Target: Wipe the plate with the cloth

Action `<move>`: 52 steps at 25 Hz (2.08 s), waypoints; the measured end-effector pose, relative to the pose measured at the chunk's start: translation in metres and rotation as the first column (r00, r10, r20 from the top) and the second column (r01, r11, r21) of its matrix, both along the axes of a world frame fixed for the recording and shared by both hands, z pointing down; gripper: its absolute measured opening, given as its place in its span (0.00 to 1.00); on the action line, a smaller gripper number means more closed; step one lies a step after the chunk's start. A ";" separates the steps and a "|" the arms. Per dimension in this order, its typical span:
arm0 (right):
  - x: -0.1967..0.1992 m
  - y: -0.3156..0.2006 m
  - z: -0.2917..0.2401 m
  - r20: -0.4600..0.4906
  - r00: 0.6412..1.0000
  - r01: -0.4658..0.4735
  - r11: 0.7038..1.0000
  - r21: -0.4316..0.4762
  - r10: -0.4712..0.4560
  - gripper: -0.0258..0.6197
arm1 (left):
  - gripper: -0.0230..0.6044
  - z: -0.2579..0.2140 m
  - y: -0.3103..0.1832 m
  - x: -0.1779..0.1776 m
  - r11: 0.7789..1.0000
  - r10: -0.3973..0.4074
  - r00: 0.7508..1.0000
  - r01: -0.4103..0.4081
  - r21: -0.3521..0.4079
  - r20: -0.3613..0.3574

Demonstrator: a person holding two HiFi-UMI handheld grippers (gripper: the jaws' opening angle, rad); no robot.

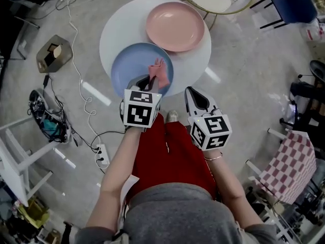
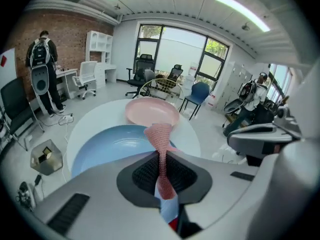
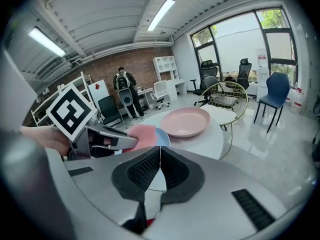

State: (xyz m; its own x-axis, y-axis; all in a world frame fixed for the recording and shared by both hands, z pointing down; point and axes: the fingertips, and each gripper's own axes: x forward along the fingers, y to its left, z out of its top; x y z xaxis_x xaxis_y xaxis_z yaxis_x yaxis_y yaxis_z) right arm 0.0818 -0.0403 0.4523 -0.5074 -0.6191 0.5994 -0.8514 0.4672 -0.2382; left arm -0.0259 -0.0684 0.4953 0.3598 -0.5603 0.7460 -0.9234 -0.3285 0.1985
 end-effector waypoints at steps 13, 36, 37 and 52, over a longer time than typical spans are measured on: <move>0.021 0.004 0.012 0.020 0.999 0.044 0.998 -0.048 -0.043 0.09 | 0.09 0.054 0.031 0.033 0.978 0.041 0.998 -0.030 -0.206 0.050; -0.032 -0.008 0.026 0.025 0.983 0.183 0.980 -0.073 -0.181 0.09 | 0.09 0.068 0.065 -0.030 0.963 0.003 0.989 0.038 -0.267 0.151; -0.034 -0.008 0.027 0.025 0.982 0.188 0.979 -0.075 -0.187 0.09 | 0.09 0.068 0.066 -0.032 0.963 -0.001 0.988 0.042 -0.267 0.153; -0.066 -0.002 0.031 0.018 0.975 0.221 0.971 -0.089 -0.220 0.09 | 0.09 0.070 0.067 -0.087 0.961 -0.054 0.981 0.103 -0.257 0.188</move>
